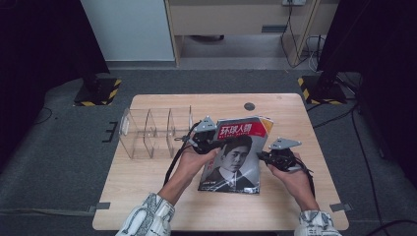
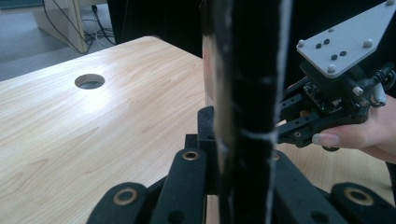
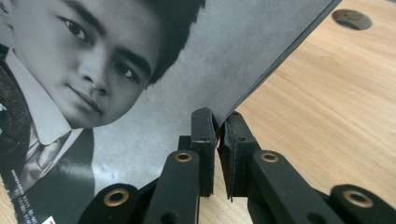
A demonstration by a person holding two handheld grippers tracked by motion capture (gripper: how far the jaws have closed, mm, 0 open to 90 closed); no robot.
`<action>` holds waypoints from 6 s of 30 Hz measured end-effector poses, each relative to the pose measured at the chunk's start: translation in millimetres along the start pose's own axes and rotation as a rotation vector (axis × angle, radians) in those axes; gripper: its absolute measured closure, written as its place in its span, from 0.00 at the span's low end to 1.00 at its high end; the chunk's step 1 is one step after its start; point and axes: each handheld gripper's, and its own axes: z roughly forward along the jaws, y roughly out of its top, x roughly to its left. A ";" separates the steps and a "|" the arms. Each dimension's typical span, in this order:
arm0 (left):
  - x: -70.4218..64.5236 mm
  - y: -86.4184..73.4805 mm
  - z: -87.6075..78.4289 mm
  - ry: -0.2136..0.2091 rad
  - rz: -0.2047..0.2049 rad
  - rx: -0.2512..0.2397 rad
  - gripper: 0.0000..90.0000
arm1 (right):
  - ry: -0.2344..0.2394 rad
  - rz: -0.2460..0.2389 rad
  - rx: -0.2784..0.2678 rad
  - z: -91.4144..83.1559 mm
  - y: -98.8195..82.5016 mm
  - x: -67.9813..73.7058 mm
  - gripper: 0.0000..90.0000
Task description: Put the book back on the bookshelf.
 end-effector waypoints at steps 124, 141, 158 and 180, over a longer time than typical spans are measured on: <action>4.9 39.2 -18.8 -0.065 0.134 -0.151 0.95 | -0.131 -0.075 -0.147 -47.9 34.6 -7.7 0.96; -1.4 34.6 -21.9 -0.108 0.199 -0.167 0.96 | -0.221 0.014 -0.188 -43.5 27.3 -16.3 0.54; -9.2 36.5 -23.0 -0.105 0.213 -0.184 0.96 | -0.307 0.075 -0.139 -32.5 1.1 -17.9 0.34; -12.2 42.4 -51.2 -0.089 0.185 -0.162 0.96 | -0.308 0.125 -0.037 -16.0 -20.7 -23.6 0.31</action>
